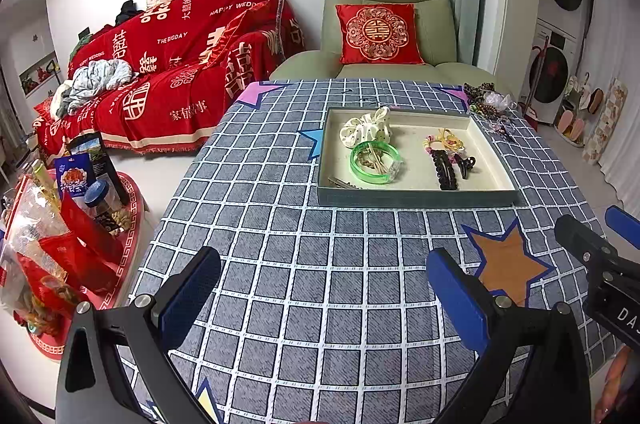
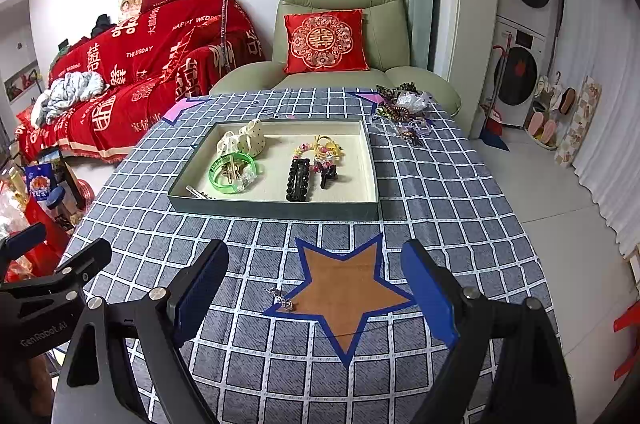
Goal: Organize jewelry
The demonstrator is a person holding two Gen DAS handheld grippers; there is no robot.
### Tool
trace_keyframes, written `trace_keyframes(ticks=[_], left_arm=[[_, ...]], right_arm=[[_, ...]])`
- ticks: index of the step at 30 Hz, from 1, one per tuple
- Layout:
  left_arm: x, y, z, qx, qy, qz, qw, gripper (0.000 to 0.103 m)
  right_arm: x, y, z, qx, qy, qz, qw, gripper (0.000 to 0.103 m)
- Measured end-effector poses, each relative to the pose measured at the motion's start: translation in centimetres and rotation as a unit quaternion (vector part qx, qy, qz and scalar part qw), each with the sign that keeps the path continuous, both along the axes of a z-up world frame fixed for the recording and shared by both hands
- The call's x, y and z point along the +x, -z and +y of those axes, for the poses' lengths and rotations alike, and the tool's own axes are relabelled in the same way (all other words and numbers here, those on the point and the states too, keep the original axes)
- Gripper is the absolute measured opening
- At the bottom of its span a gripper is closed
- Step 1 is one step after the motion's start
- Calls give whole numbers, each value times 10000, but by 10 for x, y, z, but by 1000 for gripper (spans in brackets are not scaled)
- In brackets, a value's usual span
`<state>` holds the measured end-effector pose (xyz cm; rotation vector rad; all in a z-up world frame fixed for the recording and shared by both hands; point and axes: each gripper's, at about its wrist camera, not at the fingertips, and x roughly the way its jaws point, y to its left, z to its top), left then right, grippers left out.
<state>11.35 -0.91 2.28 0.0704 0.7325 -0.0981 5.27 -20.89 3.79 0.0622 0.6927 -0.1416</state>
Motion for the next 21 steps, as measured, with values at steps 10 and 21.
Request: trace_keyframes(ticks=[10, 21], left_arm=[[-1, -1, -2, 21, 17, -17, 10000, 103], [2, 1, -3, 34, -1, 27, 10000, 103]], right_arm=[[0, -1, 0, 2, 6, -6, 10000, 90], [0, -1, 0, 2, 0, -7, 10000, 90]])
